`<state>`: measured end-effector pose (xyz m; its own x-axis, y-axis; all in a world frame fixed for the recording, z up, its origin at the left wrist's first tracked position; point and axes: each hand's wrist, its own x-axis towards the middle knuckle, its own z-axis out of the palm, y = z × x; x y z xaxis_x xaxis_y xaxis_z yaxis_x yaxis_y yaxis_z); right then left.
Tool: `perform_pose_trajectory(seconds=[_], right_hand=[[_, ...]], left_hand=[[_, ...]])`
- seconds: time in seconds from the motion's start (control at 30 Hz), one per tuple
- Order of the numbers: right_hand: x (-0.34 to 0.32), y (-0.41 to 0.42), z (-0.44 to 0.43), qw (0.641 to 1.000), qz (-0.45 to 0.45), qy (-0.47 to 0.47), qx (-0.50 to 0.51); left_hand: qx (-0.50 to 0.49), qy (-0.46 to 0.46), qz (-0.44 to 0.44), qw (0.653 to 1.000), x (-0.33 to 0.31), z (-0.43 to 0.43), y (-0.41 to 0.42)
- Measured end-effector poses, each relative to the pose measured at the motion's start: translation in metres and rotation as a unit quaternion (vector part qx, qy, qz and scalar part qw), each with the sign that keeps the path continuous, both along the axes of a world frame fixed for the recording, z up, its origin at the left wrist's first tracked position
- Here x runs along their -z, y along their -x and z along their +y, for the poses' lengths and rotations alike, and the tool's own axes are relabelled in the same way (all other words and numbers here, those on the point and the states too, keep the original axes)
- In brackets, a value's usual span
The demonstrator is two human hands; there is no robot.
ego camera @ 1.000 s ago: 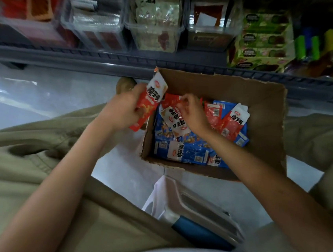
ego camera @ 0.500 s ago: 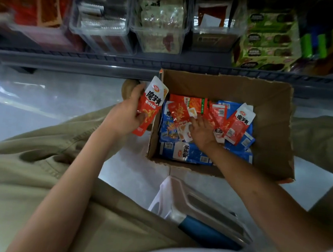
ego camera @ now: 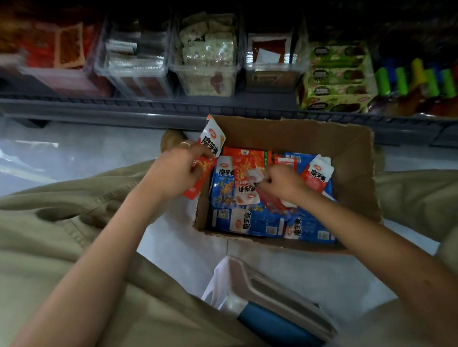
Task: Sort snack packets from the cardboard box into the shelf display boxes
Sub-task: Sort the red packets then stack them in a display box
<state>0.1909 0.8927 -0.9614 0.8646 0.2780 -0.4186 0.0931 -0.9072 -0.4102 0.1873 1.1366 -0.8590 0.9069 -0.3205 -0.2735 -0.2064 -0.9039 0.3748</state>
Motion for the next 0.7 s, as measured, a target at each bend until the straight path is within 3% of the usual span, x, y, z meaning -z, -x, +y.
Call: perform_pose_trajectory(seconds=[0.13, 0.27, 0.4, 0.57, 0.7], right_hand=[[-0.072, -0.018, 0.0, 0.968, -0.019, -0.193, 0.162], [-0.139, -0.022, 0.015, 0.911, -0.073, -0.337, 0.224], [-0.177, -0.019, 0.02, 0.894, -0.211, -0.352, 0.181], [-0.207, -0.023, 0.009, 0.89, -0.244, -0.368, 0.117], [-0.233, -0.026, 0.002, 0.881, -0.265, -0.383, 0.084]], left_hand=[[0.05, -0.008, -0.054, 0.997, -0.017, -0.025, -0.001], [0.051, 0.024, -0.071, 0.996, -0.042, -0.055, -0.004], [0.014, 0.157, -0.112, 0.981, -0.078, -0.078, -0.007], [0.055, 0.185, -0.176, 0.965, -0.104, -0.096, -0.012], [0.001, 0.282, -0.183, 0.942, -0.116, -0.113, -0.018]])
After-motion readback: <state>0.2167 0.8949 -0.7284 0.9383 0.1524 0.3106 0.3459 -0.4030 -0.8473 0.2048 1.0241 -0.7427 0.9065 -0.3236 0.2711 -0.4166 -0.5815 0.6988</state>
